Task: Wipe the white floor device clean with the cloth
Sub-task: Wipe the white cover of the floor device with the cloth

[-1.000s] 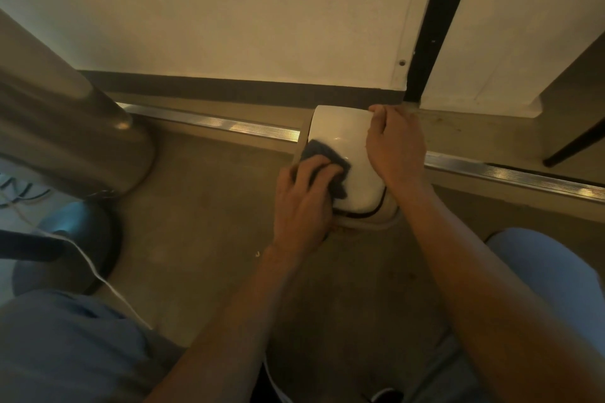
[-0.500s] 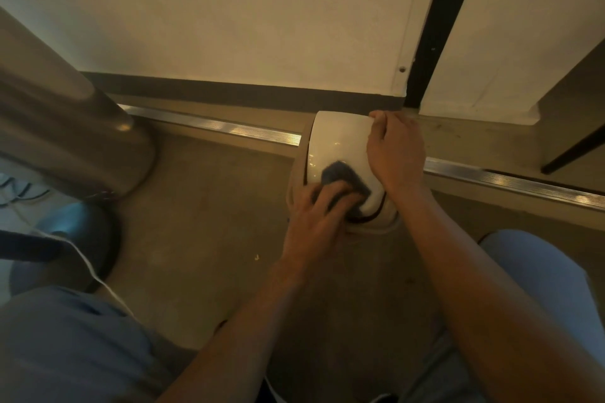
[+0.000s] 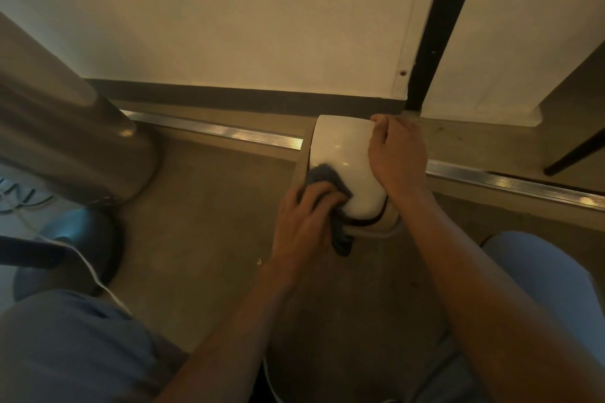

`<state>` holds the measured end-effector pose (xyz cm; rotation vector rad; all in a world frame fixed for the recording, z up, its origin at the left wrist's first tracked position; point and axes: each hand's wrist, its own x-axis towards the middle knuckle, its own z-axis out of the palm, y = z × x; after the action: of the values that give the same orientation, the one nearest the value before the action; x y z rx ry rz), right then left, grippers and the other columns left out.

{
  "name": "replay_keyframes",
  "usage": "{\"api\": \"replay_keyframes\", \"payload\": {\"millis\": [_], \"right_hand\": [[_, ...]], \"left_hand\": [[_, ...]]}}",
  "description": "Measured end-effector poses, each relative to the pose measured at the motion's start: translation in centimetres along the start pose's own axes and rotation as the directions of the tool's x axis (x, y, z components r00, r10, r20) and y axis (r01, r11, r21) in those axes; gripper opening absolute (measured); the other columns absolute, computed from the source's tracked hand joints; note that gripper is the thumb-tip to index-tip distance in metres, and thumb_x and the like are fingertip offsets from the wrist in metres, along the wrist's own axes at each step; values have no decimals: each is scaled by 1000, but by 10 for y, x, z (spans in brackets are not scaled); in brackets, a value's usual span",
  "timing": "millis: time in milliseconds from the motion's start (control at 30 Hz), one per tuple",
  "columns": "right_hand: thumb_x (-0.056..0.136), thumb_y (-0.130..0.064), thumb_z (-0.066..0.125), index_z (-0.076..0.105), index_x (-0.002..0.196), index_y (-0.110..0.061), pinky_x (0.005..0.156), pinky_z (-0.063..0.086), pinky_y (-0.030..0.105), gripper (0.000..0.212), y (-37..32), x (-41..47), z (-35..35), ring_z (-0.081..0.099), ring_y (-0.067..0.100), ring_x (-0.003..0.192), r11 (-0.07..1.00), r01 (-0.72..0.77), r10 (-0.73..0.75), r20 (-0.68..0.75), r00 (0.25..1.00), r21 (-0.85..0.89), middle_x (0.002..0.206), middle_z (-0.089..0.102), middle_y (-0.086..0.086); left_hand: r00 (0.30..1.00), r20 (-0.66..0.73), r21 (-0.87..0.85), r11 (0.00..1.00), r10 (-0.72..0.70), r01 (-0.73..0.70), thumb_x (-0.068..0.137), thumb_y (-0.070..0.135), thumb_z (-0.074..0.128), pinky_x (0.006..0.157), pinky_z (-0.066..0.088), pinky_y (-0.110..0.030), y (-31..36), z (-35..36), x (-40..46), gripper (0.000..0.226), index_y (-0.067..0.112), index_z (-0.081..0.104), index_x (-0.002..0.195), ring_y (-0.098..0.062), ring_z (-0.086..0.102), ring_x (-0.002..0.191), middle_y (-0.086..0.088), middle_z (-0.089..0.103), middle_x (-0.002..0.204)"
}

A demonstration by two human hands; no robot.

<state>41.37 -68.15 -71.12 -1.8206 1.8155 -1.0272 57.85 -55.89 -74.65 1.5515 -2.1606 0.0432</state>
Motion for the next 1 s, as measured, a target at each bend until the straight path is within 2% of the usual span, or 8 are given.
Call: {"api": "replay_keyframes", "payload": {"millis": [100,233,333,433,500,667,833,1000], "right_hand": [[105,-25,36,66,114,-15,84,42,27,33,1,2,3,58,22,101,1000,-1,2,15,1000,-3,108,66,6],[105,-24,37,66,111,-14,82,38,24,31,0,0,-2,52,14,95,1000,-1,0,9,1000,17,103,63,2],[106,-24,36,66,113,-14,82,39,25,32,-2,-2,-3,51,13,96,1000,3,-3,7,1000,16,105,64,3],[106,-24,36,66,113,-14,82,37,24,32,-1,-1,-1,52,14,96,1000,7,-7,4,1000,4,105,65,5],[106,-24,37,66,112,-14,82,37,23,31,0,0,-1,54,14,97,1000,12,-12,4,1000,3,105,66,5],[106,-25,35,65,116,-16,83,33,22,33,-2,0,-2,49,11,99,1000,-17,17,13,1000,1,111,65,4],[106,-24,35,65,117,-14,83,33,23,33,-3,0,-3,51,16,102,1000,-23,23,15,1000,14,111,64,5],[106,-25,35,66,114,-17,81,38,25,33,1,1,1,52,14,98,999,-31,31,7,1000,45,107,65,3]], "left_hand": [[990,-88,-34,994,-109,106,95,21,50,97,43,-39,15,-1,28,32,16,68,121,-31,58,111,-8,61,128],[998,2,-52,997,56,-56,90,26,63,98,41,-35,41,14,9,41,22,62,130,-27,51,117,-3,56,137],[997,51,-9,998,55,-54,84,28,67,98,44,-42,14,7,-7,48,26,57,131,-29,51,118,0,49,138],[996,-63,-24,998,-67,66,98,27,51,95,46,-44,2,0,14,30,20,64,124,-32,55,114,-5,57,132],[992,-102,-44,996,-76,72,103,30,43,94,44,-40,18,7,27,32,19,64,125,-31,56,111,-7,60,130],[999,6,-3,999,46,-46,81,23,72,95,45,-41,22,12,-9,50,26,59,129,-29,50,117,1,50,137],[977,-163,-3,990,-137,139,92,18,56,93,43,-35,-8,-7,2,36,19,61,128,-28,48,108,-5,48,134],[908,-325,-257,949,-263,182,107,30,38,107,32,-20,-12,-4,9,30,15,52,129,-27,48,119,-13,46,135]]}}
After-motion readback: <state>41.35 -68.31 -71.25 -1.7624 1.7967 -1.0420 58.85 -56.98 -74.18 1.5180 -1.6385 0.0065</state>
